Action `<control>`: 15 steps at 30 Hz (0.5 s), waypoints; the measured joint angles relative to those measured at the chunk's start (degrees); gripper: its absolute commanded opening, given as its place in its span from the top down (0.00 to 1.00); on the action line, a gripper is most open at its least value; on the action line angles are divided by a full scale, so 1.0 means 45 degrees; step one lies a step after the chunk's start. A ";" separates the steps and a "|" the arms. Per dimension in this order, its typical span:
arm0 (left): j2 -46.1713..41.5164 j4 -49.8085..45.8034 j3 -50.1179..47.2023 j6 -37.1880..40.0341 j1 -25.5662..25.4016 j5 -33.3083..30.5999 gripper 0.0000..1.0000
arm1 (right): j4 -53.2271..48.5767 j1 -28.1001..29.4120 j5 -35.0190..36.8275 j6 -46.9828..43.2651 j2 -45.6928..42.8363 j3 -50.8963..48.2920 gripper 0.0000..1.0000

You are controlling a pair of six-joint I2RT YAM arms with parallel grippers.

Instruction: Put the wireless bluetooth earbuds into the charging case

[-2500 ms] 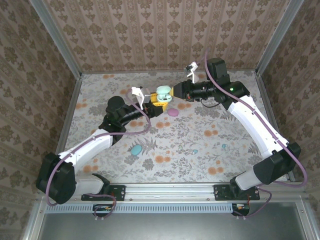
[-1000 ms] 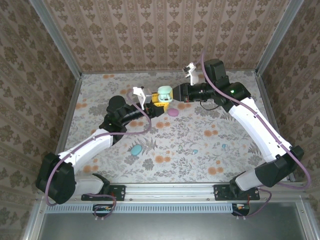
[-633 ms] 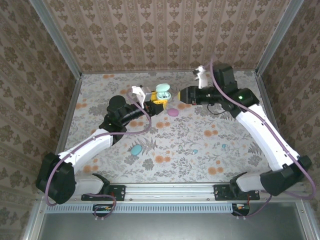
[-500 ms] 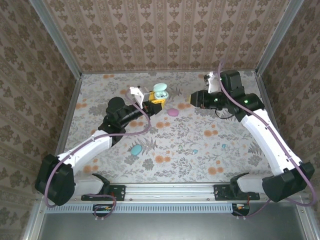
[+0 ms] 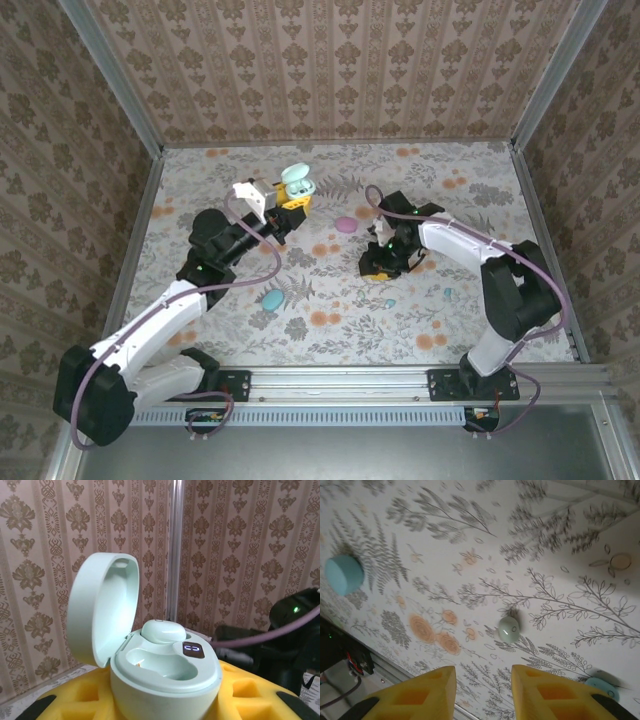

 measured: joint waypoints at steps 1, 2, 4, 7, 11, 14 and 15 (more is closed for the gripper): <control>-0.0063 -0.0087 -0.0024 0.0015 0.0000 -0.0010 0.67 | 0.0175 0.0000 -0.0112 0.0136 0.0121 -0.0199 0.63; -0.0102 -0.0175 -0.0039 0.0019 0.0005 -0.0024 0.67 | 0.0340 0.0000 -0.0233 0.0219 0.0214 -0.0355 0.63; -0.0117 -0.0325 -0.0044 0.0024 0.0049 -0.0034 0.67 | 0.0656 0.0000 -0.0457 0.0321 0.0355 -0.0612 0.62; -0.0097 -0.0413 -0.0044 0.0024 0.0068 -0.0039 0.67 | 0.0996 0.0024 -0.0641 0.0457 0.0539 -0.0806 0.61; -0.0034 -0.0413 -0.0044 0.0024 0.0068 -0.0019 0.67 | 0.1350 0.0049 -0.0826 0.0559 0.0787 -0.0894 0.62; 0.0063 -0.0413 -0.0044 0.0024 0.0068 0.0015 0.67 | 0.1579 0.0087 -0.0918 0.0588 0.1049 -0.0923 0.62; 0.0102 -0.0413 -0.0044 0.0024 0.0068 0.0015 0.67 | 0.1676 0.0112 -0.0928 0.0593 0.1141 -0.0947 0.62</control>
